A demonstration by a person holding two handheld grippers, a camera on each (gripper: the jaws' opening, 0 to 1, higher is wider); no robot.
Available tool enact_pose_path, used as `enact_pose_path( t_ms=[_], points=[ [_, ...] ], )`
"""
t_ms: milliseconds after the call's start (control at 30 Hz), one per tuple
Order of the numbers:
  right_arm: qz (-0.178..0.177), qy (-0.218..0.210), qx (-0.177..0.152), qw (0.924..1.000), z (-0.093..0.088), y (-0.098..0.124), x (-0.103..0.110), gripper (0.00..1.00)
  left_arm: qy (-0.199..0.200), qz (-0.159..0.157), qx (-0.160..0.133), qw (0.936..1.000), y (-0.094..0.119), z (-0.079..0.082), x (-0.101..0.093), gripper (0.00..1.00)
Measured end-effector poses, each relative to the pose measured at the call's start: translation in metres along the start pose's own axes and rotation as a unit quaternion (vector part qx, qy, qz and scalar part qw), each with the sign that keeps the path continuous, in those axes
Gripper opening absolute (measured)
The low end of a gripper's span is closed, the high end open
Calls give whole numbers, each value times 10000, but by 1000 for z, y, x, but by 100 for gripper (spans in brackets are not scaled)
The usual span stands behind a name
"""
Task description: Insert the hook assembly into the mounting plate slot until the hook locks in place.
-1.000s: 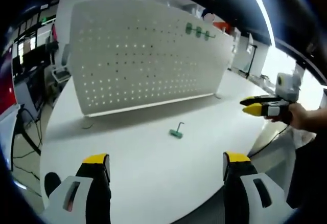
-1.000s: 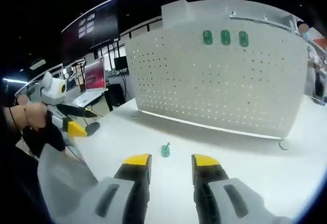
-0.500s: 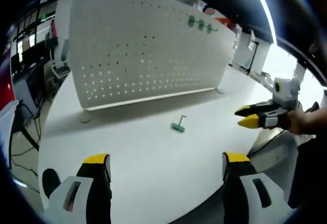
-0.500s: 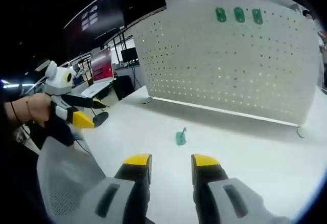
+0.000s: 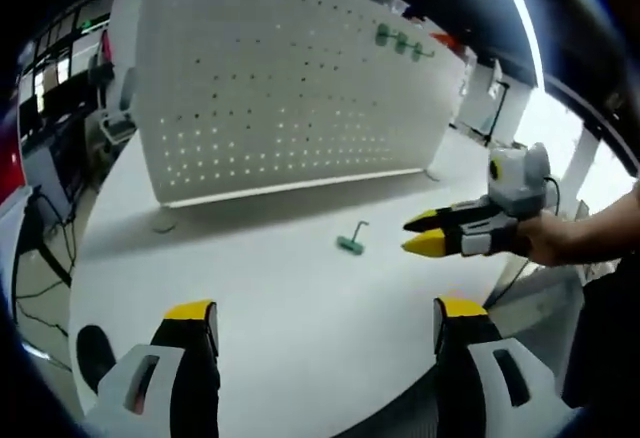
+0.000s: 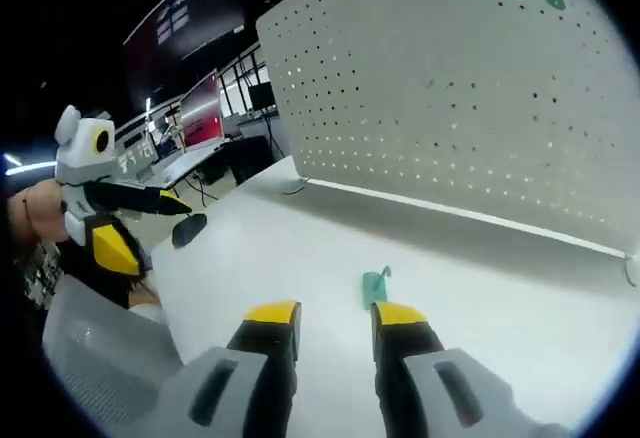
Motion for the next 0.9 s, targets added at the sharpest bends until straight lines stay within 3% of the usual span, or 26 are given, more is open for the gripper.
enact_pose_path(
  t_ms=[200, 400, 900],
  points=[
    [-47, -74, 189, 9998, -7, -29, -5, 25, 58, 30, 35, 10000, 0, -1, 5, 89],
    [-344, -350, 233, 9985, -11, -40, -24, 23, 117, 31, 67, 9999, -2, -3, 8, 89],
    [-488, -238, 280, 9981, 10, -82, -46, 21, 274, -5, 136, 9995, -6, -11, 10, 86]
  ],
)
Point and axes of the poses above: the point that each gripper's makers call its tool centre point, and the gripper's own axes: y roughly backward along the fingers, x roughly to its left, z roughly out of its top, the point moved 4 cm from there along y, roughly backward along the fingers, and after that the axes turned 9 degrees about -x, right-handed, at the moved point
